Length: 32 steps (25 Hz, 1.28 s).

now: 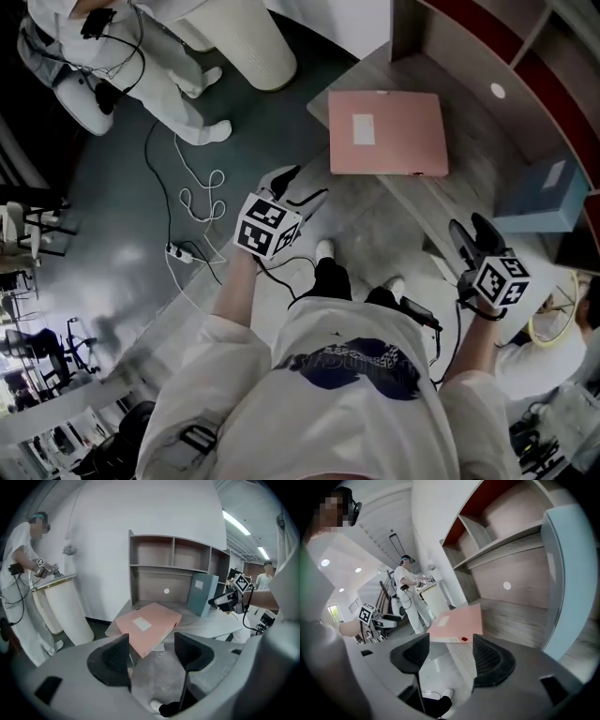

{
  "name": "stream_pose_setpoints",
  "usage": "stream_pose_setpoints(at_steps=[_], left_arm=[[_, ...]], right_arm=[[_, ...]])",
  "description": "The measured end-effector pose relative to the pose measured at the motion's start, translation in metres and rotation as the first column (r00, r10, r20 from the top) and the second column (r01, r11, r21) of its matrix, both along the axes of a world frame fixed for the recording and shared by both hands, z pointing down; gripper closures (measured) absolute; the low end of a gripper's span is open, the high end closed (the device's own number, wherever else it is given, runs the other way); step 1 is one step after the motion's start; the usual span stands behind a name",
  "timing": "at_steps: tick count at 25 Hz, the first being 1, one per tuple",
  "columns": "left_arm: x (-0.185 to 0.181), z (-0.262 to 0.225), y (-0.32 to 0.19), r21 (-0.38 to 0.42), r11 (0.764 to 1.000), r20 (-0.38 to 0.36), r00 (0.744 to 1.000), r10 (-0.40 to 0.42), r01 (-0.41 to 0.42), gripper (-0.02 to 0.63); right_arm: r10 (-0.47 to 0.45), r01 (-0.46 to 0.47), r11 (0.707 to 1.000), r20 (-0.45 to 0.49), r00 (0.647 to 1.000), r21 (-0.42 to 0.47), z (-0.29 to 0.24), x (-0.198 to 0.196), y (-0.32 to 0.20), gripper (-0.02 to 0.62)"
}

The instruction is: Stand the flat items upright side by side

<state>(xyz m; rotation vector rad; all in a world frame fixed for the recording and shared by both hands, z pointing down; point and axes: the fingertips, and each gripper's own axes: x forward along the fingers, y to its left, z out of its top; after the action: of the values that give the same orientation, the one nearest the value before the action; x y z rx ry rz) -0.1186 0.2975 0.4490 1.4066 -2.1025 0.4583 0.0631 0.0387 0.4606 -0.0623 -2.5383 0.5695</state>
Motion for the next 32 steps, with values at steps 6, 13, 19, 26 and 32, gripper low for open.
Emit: stream_pose_setpoints(at_steps=[6,13,19,26,32], left_arm=[[-0.070,0.001,0.023,-0.010,0.991,0.005,0.991,0.131,-0.131,0.296],[-0.173,0.009,-0.001,-0.017,0.955,-0.005,0.955,0.295,-0.295,0.296],[-0.197,0.006,-0.058,0.022,0.935,-0.020,0.935,0.355,-0.354,0.296],[-0.228,0.012,-0.100,-0.001,0.928,-0.037,0.927,0.373,-0.373,0.296],[-0.254,0.026,-0.121,-0.035,0.892,-0.067,0.891,0.449,-0.451,0.296]], right_arm=[[0.110,-0.109,0.994,-0.048,0.993,0.028,0.009,-0.052,0.045,0.308],[0.225,-0.222,0.974,-0.144,0.964,0.037,0.010,-0.142,0.076,0.308],[0.260,-0.260,0.965,-0.184,0.948,0.025,0.015,-0.167,0.057,0.308],[0.223,-0.229,0.974,-0.205,0.953,-0.005,0.030,-0.204,0.034,0.308],[0.286,-0.298,0.954,-0.229,0.930,-0.017,0.037,-0.229,0.031,0.308]])
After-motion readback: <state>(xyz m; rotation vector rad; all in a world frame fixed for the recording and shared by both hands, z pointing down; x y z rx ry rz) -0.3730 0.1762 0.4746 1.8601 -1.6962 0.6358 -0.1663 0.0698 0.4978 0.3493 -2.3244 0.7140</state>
